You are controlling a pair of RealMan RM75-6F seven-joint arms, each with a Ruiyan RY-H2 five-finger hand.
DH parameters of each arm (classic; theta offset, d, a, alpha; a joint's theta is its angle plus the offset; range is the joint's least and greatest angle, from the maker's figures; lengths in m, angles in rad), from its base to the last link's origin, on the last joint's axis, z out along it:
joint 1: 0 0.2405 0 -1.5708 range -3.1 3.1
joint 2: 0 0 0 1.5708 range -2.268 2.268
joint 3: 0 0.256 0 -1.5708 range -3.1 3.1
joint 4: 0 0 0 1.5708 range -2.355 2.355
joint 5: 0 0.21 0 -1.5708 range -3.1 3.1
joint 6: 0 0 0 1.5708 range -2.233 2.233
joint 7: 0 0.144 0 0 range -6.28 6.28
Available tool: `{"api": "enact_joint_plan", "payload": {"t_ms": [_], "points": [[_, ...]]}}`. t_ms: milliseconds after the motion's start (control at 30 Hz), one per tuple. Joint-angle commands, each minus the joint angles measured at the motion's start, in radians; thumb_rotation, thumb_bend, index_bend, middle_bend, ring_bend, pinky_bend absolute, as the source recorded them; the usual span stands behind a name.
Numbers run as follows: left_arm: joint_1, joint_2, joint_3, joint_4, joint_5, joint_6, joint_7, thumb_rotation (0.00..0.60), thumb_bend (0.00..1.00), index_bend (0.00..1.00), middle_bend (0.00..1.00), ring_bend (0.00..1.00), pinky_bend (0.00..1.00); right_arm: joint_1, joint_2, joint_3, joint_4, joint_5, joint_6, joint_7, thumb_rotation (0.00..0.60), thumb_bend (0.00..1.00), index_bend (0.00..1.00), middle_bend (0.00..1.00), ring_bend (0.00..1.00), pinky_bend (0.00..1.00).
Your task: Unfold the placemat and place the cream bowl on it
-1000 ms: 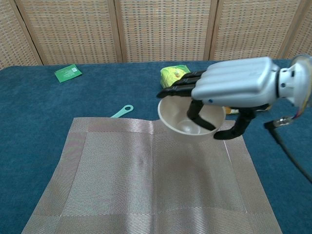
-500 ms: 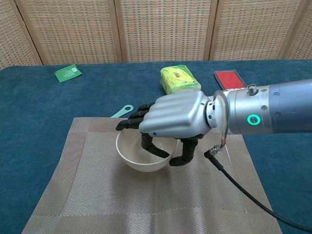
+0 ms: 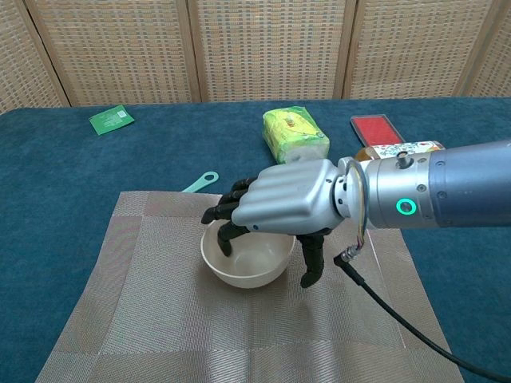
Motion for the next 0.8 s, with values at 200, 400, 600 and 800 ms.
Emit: {"api": "enact_joint_plan", "payload": {"t_ms": [200,400,600,800], "points": [[0.004,0.003,0.002,-0.002,0.012,0.009,-0.007,0.6,0.0,0.0,0.0,0.0,0.0,-0.038,0.115,-0.039,-0.133,-0.027,0.101,-0.02,0.6,0.0,0.14,0.0,0.0,0.0],[0.019,0.013,0.013,-0.011,0.043,0.031,-0.022,0.6,0.0,0.0,0.0,0.0,0.0,-0.146,0.286,-0.083,-0.264,-0.121,0.271,0.01,0.6,0.0,0.14,0.0,0.0,0.0],[0.049,0.021,0.033,-0.005,0.087,0.075,-0.042,0.6,0.0,0.0,0.0,0.0,0.0,-0.299,0.411,-0.155,-0.233,-0.301,0.51,0.163,0.6,0.0,0.14,0.0,0.0,0.0],[0.111,0.011,0.077,0.018,0.13,0.144,-0.053,0.6,0.0,0.0,0.0,0.0,0.0,-0.508,0.418,-0.18,-0.039,-0.351,0.83,0.313,0.6,0.0,0.13,0.0,0.0,0.0]]}}
